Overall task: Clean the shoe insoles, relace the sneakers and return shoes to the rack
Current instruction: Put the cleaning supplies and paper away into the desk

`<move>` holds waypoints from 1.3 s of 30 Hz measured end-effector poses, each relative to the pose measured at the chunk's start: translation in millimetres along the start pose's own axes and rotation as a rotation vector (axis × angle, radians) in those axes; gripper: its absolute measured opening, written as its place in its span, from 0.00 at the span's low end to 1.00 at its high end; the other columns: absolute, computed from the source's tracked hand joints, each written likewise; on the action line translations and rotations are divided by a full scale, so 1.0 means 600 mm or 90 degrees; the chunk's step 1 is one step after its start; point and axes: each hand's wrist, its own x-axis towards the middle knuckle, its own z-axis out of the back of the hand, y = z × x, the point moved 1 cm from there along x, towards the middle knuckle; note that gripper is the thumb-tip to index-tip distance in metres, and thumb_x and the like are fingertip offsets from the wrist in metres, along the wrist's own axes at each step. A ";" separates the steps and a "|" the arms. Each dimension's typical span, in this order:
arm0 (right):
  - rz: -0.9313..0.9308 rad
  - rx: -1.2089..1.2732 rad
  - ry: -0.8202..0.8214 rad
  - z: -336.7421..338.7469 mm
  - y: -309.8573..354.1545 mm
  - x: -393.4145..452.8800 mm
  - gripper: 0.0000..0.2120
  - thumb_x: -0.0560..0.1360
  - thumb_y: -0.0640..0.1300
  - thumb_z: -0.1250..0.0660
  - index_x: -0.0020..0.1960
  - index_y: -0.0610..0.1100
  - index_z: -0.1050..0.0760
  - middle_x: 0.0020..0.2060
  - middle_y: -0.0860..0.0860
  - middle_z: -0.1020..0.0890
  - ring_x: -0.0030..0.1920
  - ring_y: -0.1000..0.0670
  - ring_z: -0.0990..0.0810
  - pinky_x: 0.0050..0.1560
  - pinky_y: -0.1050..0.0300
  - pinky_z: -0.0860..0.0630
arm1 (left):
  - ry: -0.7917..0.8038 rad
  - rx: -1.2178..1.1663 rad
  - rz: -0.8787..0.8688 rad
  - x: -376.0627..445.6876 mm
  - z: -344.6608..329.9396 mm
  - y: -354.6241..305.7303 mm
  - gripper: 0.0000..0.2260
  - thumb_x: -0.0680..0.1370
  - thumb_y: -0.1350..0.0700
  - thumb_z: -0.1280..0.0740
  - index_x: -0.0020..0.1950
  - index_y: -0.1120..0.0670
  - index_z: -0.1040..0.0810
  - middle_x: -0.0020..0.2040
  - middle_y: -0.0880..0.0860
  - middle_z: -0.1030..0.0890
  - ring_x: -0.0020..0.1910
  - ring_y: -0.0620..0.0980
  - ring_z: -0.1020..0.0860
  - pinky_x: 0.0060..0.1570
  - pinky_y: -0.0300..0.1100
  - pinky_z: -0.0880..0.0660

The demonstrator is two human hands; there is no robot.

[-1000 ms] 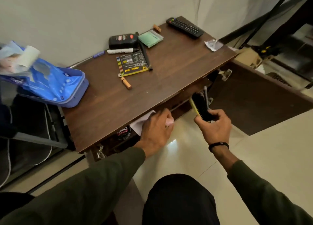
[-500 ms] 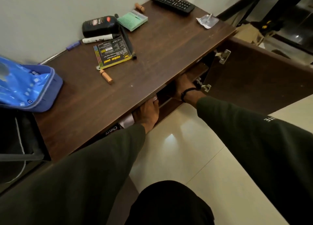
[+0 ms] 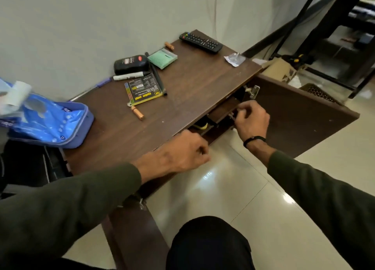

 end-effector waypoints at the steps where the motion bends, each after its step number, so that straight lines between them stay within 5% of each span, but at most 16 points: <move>1: 0.016 0.017 -0.025 0.009 0.013 0.005 0.08 0.74 0.40 0.39 0.47 0.47 0.21 0.43 0.52 0.17 0.44 0.50 0.19 0.49 0.47 0.21 | -0.062 0.007 0.005 0.001 0.027 0.003 0.12 0.79 0.45 0.31 0.46 0.51 0.15 0.32 0.42 0.23 0.29 0.37 0.26 0.34 0.34 0.27; 4: 0.107 0.040 -0.061 0.022 0.072 0.019 0.06 0.74 0.40 0.39 0.45 0.46 0.24 0.40 0.52 0.20 0.42 0.49 0.23 0.44 0.53 0.26 | -0.249 0.047 0.140 0.000 0.091 0.060 0.14 0.79 0.42 0.33 0.41 0.51 0.17 0.32 0.44 0.22 0.30 0.40 0.23 0.31 0.34 0.27; 7: 0.198 0.045 0.077 -0.003 0.150 0.027 0.03 0.76 0.40 0.37 0.48 0.47 0.25 0.42 0.52 0.22 0.42 0.51 0.25 0.44 0.58 0.28 | -0.407 -0.031 0.323 -0.006 0.120 0.140 0.08 0.76 0.44 0.29 0.49 0.47 0.18 0.40 0.45 0.20 0.43 0.48 0.20 0.44 0.43 0.22; 10: 0.213 0.009 0.272 -0.066 0.220 0.023 0.07 0.77 0.51 0.31 0.51 0.49 0.24 0.44 0.54 0.23 0.42 0.57 0.25 0.41 0.63 0.28 | -0.364 -0.027 0.438 -0.024 0.116 0.186 0.22 0.75 0.42 0.28 0.66 0.47 0.25 0.58 0.53 0.25 0.60 0.56 0.27 0.58 0.54 0.28; 15: 0.026 -0.042 0.312 -0.164 0.301 0.024 0.19 0.74 0.56 0.29 0.41 0.39 0.17 0.36 0.45 0.16 0.40 0.46 0.18 0.33 0.55 0.26 | -0.365 -0.057 0.534 -0.032 0.109 0.231 0.27 0.76 0.39 0.31 0.70 0.52 0.27 0.65 0.57 0.26 0.65 0.58 0.30 0.65 0.53 0.33; 18: -0.033 -0.104 0.339 -0.195 0.334 0.022 0.16 0.70 0.53 0.24 0.42 0.40 0.20 0.38 0.46 0.19 0.39 0.45 0.21 0.26 0.59 0.37 | -0.369 -0.060 0.524 -0.029 0.113 0.237 0.24 0.76 0.41 0.30 0.65 0.55 0.23 0.62 0.57 0.24 0.63 0.57 0.29 0.65 0.50 0.34; 21: -0.093 -0.109 0.349 -0.211 0.348 0.025 0.12 0.67 0.48 0.22 0.45 0.41 0.19 0.40 0.44 0.18 0.42 0.43 0.19 0.31 0.57 0.31 | -0.401 -0.134 0.567 -0.021 0.118 0.232 0.23 0.76 0.43 0.28 0.65 0.56 0.22 0.62 0.58 0.24 0.65 0.58 0.29 0.67 0.50 0.34; 24: -0.209 -0.006 0.348 -0.210 0.360 0.032 0.05 0.67 0.38 0.24 0.36 0.42 0.20 0.38 0.42 0.15 0.38 0.44 0.15 0.40 0.47 0.15 | -0.430 -0.261 0.657 -0.009 0.132 0.230 0.22 0.73 0.39 0.28 0.61 0.51 0.20 0.61 0.54 0.20 0.65 0.58 0.27 0.63 0.50 0.32; 27: -0.312 0.102 0.375 -0.196 0.373 0.029 0.08 0.69 0.30 0.24 0.37 0.38 0.21 0.36 0.43 0.17 0.34 0.48 0.18 0.44 0.49 0.15 | -0.474 -0.433 0.694 0.000 0.157 0.214 0.18 0.76 0.43 0.29 0.62 0.51 0.24 0.62 0.52 0.20 0.67 0.57 0.29 0.62 0.47 0.32; 30: -0.387 0.148 0.401 -0.180 0.376 0.020 0.02 0.72 0.33 0.25 0.43 0.37 0.18 0.38 0.43 0.15 0.36 0.50 0.16 0.40 0.56 0.16 | -0.575 -0.563 0.708 -0.003 0.180 0.203 0.06 0.78 0.51 0.29 0.49 0.50 0.24 0.51 0.50 0.20 0.60 0.53 0.23 0.55 0.43 0.28; 33: -0.424 0.204 0.432 -0.153 0.369 0.008 0.02 0.74 0.35 0.28 0.44 0.39 0.17 0.43 0.44 0.14 0.40 0.51 0.16 0.39 0.59 0.17 | -0.659 -0.645 0.689 -0.015 0.202 0.202 0.06 0.75 0.56 0.27 0.49 0.50 0.21 0.45 0.49 0.20 0.53 0.53 0.19 0.51 0.45 0.21; 35: -0.451 0.265 0.446 -0.117 0.361 -0.005 0.03 0.75 0.35 0.29 0.45 0.40 0.17 0.44 0.46 0.14 0.41 0.52 0.17 0.43 0.59 0.17 | -0.708 -0.717 0.662 -0.026 0.219 0.201 0.05 0.74 0.56 0.26 0.44 0.50 0.21 0.39 0.50 0.18 0.43 0.53 0.16 0.39 0.44 0.19; 37: -0.475 0.322 0.459 -0.070 0.346 -0.021 0.03 0.76 0.36 0.30 0.48 0.42 0.18 0.44 0.46 0.14 0.42 0.52 0.20 0.47 0.57 0.19 | -0.719 -0.772 0.639 -0.041 0.233 0.189 0.07 0.75 0.59 0.27 0.52 0.54 0.19 0.38 0.53 0.17 0.33 0.50 0.18 0.30 0.39 0.23; 39: -0.475 0.365 0.469 -0.013 0.313 -0.034 0.05 0.76 0.36 0.29 0.51 0.42 0.18 0.47 0.45 0.13 0.44 0.52 0.20 0.48 0.56 0.20 | -0.681 -0.837 0.586 -0.057 0.240 0.161 0.14 0.75 0.62 0.27 0.60 0.58 0.21 0.38 0.55 0.17 0.28 0.48 0.21 0.31 0.41 0.21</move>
